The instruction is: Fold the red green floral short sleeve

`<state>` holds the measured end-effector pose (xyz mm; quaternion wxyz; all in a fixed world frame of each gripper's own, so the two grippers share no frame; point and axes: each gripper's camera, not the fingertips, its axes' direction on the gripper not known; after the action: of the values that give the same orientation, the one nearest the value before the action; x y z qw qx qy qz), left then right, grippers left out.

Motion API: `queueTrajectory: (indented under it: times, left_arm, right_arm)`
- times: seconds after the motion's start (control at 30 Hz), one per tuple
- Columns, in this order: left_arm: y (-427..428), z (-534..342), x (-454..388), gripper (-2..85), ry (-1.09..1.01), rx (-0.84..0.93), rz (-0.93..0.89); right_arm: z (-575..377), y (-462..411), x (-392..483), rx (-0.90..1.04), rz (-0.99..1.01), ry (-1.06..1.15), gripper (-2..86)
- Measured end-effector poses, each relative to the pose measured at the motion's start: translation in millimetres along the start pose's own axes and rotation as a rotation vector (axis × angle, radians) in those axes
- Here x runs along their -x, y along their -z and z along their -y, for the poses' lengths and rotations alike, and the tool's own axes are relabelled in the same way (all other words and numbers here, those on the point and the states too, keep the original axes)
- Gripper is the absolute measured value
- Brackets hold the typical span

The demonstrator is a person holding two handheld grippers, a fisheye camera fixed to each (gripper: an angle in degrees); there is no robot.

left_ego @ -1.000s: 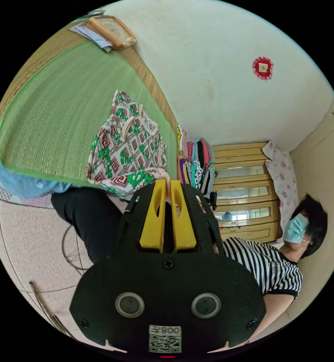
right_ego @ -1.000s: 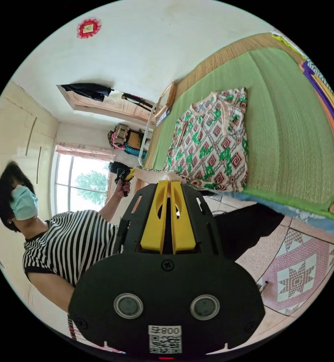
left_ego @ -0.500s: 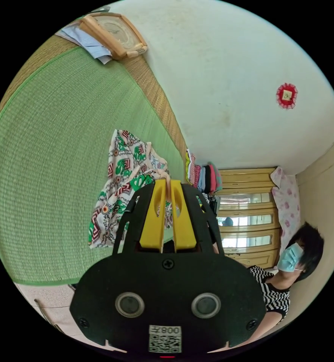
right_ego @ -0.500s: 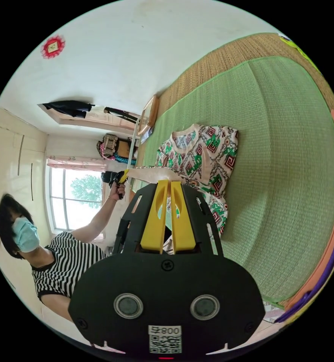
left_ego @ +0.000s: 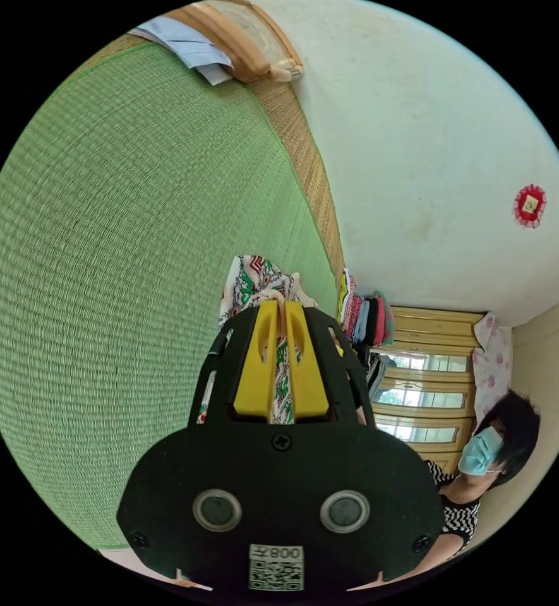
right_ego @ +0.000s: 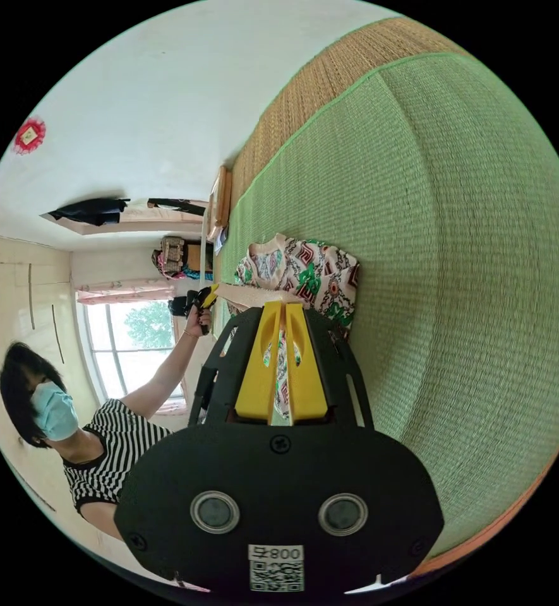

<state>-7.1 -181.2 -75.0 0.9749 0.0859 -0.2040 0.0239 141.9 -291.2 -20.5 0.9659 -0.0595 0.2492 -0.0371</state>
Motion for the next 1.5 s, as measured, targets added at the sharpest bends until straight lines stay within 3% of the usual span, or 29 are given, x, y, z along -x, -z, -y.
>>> queueTrajectory:
  times: [0.83, 1.13, 1.23, 1.5]
  left_arm:
    - [-42, 80, -3, 6.7, 0.032, -0.188, -0.192]
    - [-103, 86, -61, 7.3, -0.194, -0.056, 0.032]
    - [-123, 91, -85, 7.6, -0.287, -0.026, 0.187]
    - [-188, 98, -130, 6.3, -0.459, 0.03, 0.672]
  right_arm:
    - [58, 9, -44, -0.06, 0.253, -0.165, 2.7]
    - [58, 4, -30, -0.119, 0.244, -0.17, 3.3]
    - [53, -7, 1, -0.149, 0.136, -0.102, 3.6]
    - [55, -131, 118, -0.133, -0.696, 0.167, 5.0]
